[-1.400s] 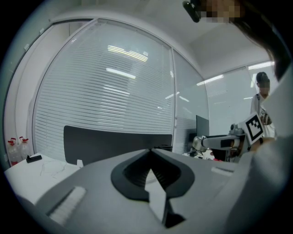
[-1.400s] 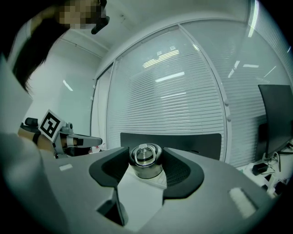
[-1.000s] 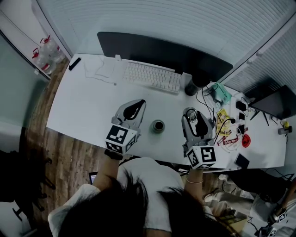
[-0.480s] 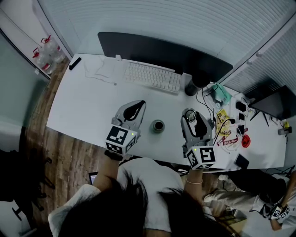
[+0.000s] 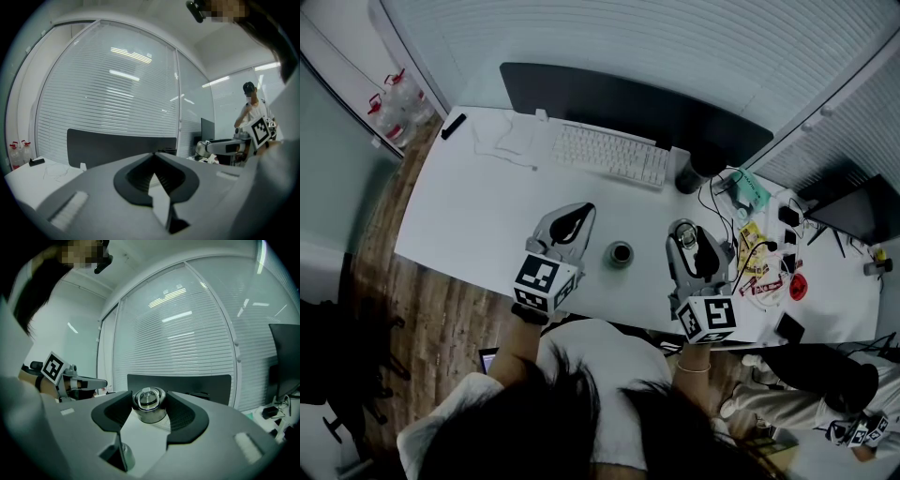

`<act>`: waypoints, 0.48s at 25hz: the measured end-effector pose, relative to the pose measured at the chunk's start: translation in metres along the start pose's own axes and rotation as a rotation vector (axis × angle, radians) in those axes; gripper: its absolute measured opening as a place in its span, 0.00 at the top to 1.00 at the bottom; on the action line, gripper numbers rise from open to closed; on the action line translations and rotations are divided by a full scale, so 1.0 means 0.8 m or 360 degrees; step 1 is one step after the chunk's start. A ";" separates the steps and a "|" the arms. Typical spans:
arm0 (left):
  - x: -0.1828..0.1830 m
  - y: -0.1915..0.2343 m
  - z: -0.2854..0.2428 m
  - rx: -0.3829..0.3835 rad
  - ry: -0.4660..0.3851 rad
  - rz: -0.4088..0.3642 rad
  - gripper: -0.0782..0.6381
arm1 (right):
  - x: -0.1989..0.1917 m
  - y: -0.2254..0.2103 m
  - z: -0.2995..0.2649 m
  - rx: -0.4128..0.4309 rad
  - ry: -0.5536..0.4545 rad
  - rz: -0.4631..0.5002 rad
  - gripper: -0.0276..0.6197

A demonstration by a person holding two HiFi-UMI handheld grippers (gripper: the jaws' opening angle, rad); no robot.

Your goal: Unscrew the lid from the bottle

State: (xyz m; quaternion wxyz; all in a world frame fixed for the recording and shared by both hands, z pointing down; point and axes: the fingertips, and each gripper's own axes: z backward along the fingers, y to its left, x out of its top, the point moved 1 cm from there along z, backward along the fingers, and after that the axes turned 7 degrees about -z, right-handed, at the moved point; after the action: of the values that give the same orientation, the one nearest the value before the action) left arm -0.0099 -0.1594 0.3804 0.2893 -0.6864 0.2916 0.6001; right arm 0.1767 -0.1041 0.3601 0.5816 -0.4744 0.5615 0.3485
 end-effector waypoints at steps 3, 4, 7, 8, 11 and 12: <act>-0.002 -0.002 0.000 0.0000 0.0004 -0.0001 0.81 | -0.002 0.001 0.001 0.0011 0.0005 0.0003 0.60; -0.002 -0.002 0.000 0.0000 0.0005 -0.0001 0.81 | -0.003 0.001 0.000 0.0013 0.0006 0.0004 0.60; -0.003 -0.002 -0.001 0.0001 0.0009 0.0001 0.81 | -0.004 0.000 0.000 0.0014 0.0011 0.0001 0.60; -0.003 -0.003 -0.002 0.0002 0.0010 0.0002 0.81 | -0.004 -0.001 0.000 0.0014 0.0012 0.0000 0.60; -0.003 -0.006 -0.005 0.0007 0.0016 0.0004 0.81 | -0.004 -0.006 0.001 0.0017 0.0016 -0.0006 0.60; -0.003 -0.007 -0.006 0.0009 0.0018 0.0005 0.81 | -0.004 -0.008 0.001 0.0018 0.0018 -0.0008 0.60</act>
State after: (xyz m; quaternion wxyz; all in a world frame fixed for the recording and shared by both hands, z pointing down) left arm -0.0028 -0.1594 0.3834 0.2887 -0.6885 0.2958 0.5959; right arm 0.1827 -0.1047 0.3639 0.5820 -0.4745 0.5655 0.3411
